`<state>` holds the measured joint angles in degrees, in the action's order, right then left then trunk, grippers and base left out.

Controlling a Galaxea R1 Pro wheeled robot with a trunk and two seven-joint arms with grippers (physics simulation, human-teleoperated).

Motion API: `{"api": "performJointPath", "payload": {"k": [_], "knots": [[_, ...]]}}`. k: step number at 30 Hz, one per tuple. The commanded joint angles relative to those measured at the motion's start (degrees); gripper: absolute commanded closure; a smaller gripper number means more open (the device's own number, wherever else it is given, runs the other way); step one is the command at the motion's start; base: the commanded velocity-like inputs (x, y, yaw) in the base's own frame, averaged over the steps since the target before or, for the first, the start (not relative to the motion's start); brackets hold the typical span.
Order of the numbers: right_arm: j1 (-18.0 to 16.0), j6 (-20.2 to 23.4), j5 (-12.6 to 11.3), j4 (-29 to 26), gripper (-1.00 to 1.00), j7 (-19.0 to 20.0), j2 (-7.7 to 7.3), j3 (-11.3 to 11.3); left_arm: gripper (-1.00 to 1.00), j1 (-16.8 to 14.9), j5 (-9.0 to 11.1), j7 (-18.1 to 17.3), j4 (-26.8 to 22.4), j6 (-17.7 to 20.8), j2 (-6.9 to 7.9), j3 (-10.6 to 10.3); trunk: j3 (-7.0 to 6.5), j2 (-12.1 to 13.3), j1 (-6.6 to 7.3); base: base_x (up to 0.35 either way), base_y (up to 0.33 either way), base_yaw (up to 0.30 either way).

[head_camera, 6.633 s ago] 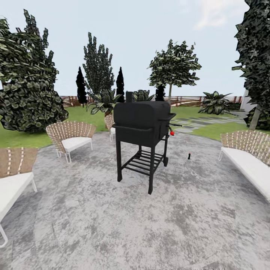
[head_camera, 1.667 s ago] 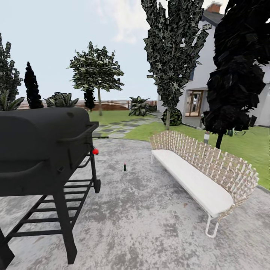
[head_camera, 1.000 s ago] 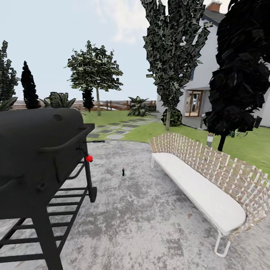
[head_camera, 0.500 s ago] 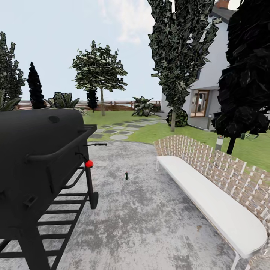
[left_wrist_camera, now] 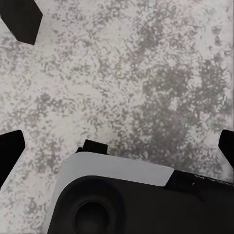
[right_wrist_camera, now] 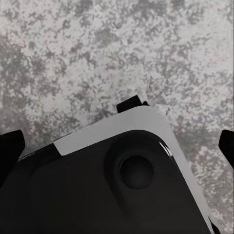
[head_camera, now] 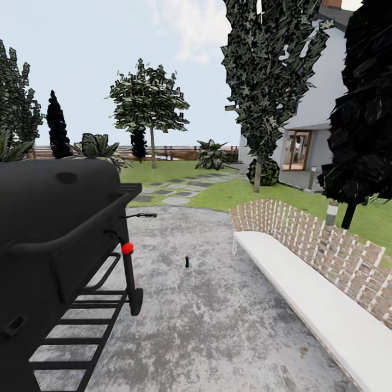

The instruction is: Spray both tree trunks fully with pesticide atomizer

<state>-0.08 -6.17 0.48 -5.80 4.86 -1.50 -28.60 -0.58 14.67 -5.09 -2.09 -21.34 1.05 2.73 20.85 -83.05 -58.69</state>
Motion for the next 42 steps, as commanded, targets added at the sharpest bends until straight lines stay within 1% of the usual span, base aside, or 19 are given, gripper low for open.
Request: {"api": "performJointPath", "payload": {"k": [1,34,42], "knots": [[0.0,-0.2,0.0,0.0,-1.00,0.3,0.00,-0.4,-1.00,0.0,0.5,-0.5,0.1,-0.1,0.01,0.3,0.05,0.0,-0.04,0.334,0.000,0.004],[0.0,-0.2,0.1,0.1,-1.00,0.4,0.02,-0.3,-1.00,0.0,0.5,-0.5,0.1,-0.1,0.01,0.3,0.05,0.0,-0.04,0.334,0.000,0.001],[0.0,-0.2,0.1,0.1,-1.00,0.4,0.06,-0.3,-1.00,0.0,0.5,-0.5,0.1,-0.1,0.01,0.3,0.00,0.0,-0.04,0.334,0.000,0.138]]}}
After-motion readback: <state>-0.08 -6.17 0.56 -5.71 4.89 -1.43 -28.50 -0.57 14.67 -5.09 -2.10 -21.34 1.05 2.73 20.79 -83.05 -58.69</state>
